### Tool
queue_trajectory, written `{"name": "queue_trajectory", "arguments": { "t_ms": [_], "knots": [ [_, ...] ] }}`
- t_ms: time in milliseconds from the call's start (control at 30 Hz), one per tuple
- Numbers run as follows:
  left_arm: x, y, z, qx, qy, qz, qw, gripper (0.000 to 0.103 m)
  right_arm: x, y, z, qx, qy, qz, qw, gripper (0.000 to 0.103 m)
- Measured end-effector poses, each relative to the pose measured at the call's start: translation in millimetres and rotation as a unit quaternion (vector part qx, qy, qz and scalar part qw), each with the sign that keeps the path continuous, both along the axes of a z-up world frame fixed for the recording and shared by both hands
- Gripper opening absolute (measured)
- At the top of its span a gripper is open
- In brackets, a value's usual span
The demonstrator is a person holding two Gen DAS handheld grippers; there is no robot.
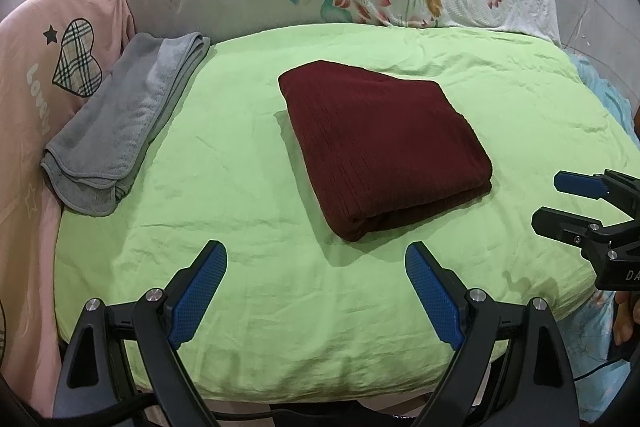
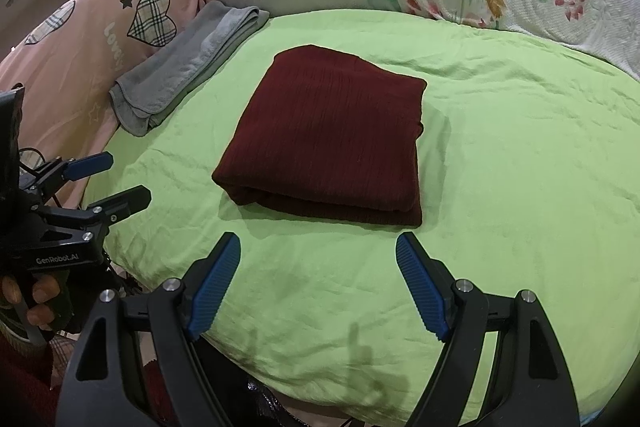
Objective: Fold large clothes
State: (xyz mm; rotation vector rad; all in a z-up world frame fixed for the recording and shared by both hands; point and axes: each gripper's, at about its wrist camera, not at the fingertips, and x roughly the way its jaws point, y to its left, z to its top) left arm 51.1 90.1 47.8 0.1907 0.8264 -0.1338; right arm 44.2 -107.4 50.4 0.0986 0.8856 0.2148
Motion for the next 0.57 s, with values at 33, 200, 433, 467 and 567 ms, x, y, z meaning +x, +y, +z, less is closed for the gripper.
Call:
{"name": "queue_trajectory", "arguments": {
  "t_ms": [33, 200, 433, 467, 567],
  "knots": [
    [1, 0, 0, 0.000, 0.000, 0.000, 1.0000, 0.092, 1, -1, 0, 0.001, -0.001, 0.000, 1.000, 0.080],
    [6, -2, 0, -0.001, 0.000, 0.004, 1.0000, 0.092, 6, -6, 2, 0.001, -0.004, -0.003, 1.000, 0.080],
    [16, -4, 2, -0.009, 0.002, 0.014, 0.9999, 0.092, 19, -15, 1, 0.002, -0.004, -0.010, 1.000, 0.080],
    [17, -5, 2, -0.010, 0.003, 0.015, 0.9998, 0.092, 20, -16, 1, 0.003, -0.004, -0.010, 1.000, 0.080],
    [18, -5, 3, -0.013, 0.003, 0.015, 0.9998, 0.092, 23, -16, 2, 0.008, -0.006, -0.009, 1.000, 0.080]
  ]
}}
